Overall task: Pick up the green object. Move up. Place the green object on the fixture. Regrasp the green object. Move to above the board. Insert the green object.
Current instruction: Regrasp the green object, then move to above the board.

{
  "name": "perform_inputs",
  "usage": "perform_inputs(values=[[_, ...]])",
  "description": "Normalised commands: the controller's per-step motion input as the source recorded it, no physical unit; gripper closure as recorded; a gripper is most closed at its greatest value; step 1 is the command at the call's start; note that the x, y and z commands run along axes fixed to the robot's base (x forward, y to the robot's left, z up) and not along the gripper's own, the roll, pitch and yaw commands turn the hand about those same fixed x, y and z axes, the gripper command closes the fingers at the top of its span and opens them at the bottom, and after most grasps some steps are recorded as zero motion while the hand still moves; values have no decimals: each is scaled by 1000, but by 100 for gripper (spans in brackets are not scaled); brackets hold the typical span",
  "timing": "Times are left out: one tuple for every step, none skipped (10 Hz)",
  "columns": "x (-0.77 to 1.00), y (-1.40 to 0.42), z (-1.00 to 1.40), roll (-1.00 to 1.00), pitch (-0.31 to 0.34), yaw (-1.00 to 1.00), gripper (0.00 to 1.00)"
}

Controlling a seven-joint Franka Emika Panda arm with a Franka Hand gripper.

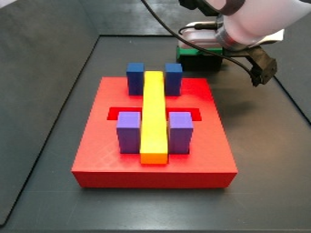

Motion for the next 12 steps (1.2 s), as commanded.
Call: perform_inputs(values=[[0, 0, 0, 0, 0, 0, 100], [0, 0, 0, 0, 0, 0, 100], [0, 0, 0, 0, 0, 0, 100], [0, 0, 0, 0, 0, 0, 100], [0, 0, 0, 0, 0, 0, 100], [0, 0, 0, 0, 0, 0, 100], [0, 0, 0, 0, 0, 0, 100], [0, 0, 0, 0, 0, 0, 100], [0, 0, 0, 0, 0, 0, 100], [0, 0, 0, 0, 0, 0, 100], [0, 0, 1400, 0, 0, 0, 100], [15, 0, 1400, -47, -7, 26, 100]])
